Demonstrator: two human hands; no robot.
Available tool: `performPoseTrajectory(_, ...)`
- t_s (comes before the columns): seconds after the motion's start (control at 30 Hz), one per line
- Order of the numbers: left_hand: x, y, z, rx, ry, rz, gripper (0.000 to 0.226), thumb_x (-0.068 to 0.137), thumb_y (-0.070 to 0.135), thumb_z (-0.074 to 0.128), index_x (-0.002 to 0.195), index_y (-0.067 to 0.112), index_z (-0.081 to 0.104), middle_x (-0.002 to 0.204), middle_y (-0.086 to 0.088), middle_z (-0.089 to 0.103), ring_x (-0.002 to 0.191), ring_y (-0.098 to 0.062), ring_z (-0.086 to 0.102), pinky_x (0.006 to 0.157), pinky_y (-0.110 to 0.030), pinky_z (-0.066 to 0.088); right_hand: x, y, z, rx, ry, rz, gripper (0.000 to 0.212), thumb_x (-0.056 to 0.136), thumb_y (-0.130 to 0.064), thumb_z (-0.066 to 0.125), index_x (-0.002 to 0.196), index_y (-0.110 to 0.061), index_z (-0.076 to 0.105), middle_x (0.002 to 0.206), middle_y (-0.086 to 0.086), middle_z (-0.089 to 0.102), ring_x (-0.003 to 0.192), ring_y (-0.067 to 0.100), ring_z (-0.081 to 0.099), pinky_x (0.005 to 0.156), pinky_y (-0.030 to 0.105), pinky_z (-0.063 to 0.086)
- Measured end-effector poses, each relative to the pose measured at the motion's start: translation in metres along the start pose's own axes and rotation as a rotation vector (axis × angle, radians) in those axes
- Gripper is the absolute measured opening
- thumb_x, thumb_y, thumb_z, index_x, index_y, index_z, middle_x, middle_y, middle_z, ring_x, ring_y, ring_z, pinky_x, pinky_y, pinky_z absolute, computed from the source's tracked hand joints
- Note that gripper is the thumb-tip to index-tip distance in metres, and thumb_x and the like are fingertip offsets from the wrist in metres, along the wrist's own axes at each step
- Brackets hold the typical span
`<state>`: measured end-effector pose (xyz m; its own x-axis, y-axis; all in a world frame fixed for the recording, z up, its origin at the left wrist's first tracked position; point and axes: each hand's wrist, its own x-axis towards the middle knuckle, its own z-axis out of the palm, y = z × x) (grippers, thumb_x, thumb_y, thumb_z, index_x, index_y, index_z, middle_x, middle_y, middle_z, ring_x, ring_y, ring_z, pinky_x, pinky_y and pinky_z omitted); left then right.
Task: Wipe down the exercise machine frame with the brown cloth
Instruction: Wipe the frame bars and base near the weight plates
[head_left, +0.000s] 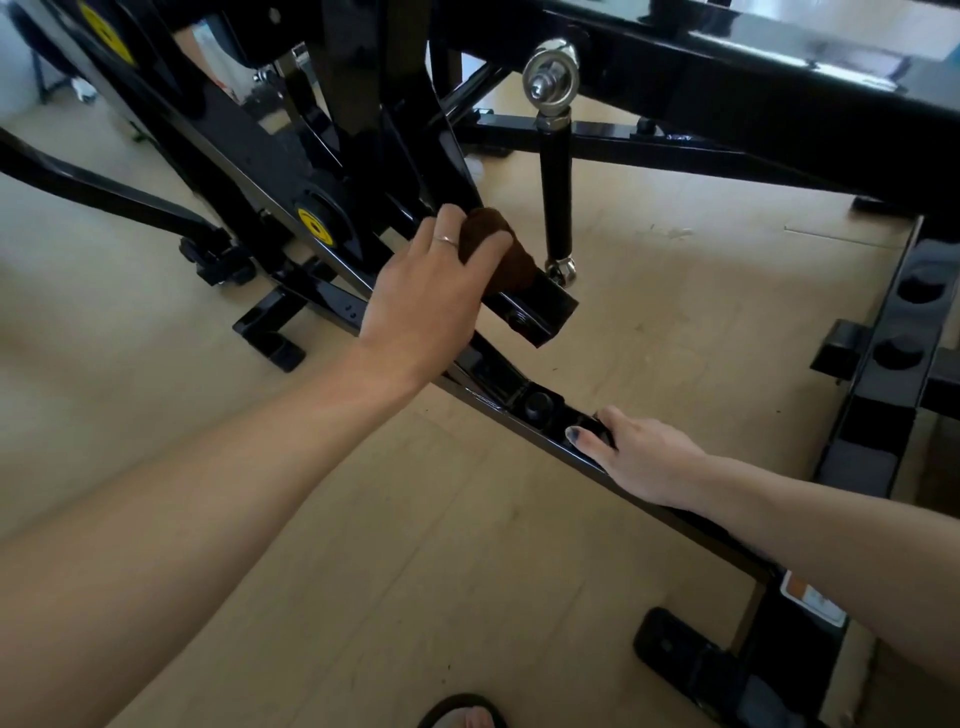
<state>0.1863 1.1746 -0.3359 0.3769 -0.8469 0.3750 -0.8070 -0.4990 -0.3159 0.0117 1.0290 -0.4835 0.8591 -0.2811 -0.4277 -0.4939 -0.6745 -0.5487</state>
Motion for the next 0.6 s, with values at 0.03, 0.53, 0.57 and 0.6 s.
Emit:
performPoseTrajectory(0.03,-0.004,0.0,0.001,-0.025,0.002,-0.01,0.063,0.092,0.021,0.073,0.147,0.022,0.042,0.137,-0.02,0.045,0.117,-0.034,0.055,0.087,-0.046,0.058,0.001,-0.003,-0.004,0.071,0.002,-0.007,0.065,0.099,-0.072,0.028,0.131,-0.018,0.046,0.125,0.01,0.063,0.111,0.026,0.061,0.095,0.042,0.051)
performPoseTrajectory(0.53,-0.013,-0.036,-0.005,-0.626,0.189,-0.525,0.047,0.102,0.023,0.054,0.145,0.034,0.04,0.133,-0.002,0.048,0.104,-0.013,0.048,0.087,-0.018,0.04,0.038,-0.085,-0.066,0.602,0.575,-0.187,0.075,0.076,-0.009,0.08,0.13,-0.028,0.032,0.128,-0.004,0.031,0.092,0.002,0.046,0.053,0.005,0.039)
performPoseTrajectory(0.57,-0.006,-0.031,-0.004,-0.684,0.22,-0.598,0.046,0.102,0.023,0.054,0.144,0.032,0.04,0.132,-0.002,0.049,0.105,-0.013,0.049,0.088,-0.019,0.04,0.04,-0.085,-0.064,0.564,0.593,-0.179,0.071,0.076,-0.009,0.081,0.124,-0.029,0.031,0.124,-0.004,0.028,0.089,0.001,0.043,0.052,0.004,0.038)
performPoseTrajectory(0.6,-0.002,-0.026,-0.004,-0.744,0.235,-0.673,0.044,0.102,0.023,0.054,0.144,0.031,0.041,0.133,-0.002,0.051,0.107,-0.014,0.05,0.091,-0.024,0.042,0.041,-0.086,-0.062,0.523,0.603,-0.175,0.069,0.076,-0.01,0.081,0.119,-0.029,0.031,0.121,-0.005,0.026,0.086,0.0,0.041,0.051,0.003,0.038)
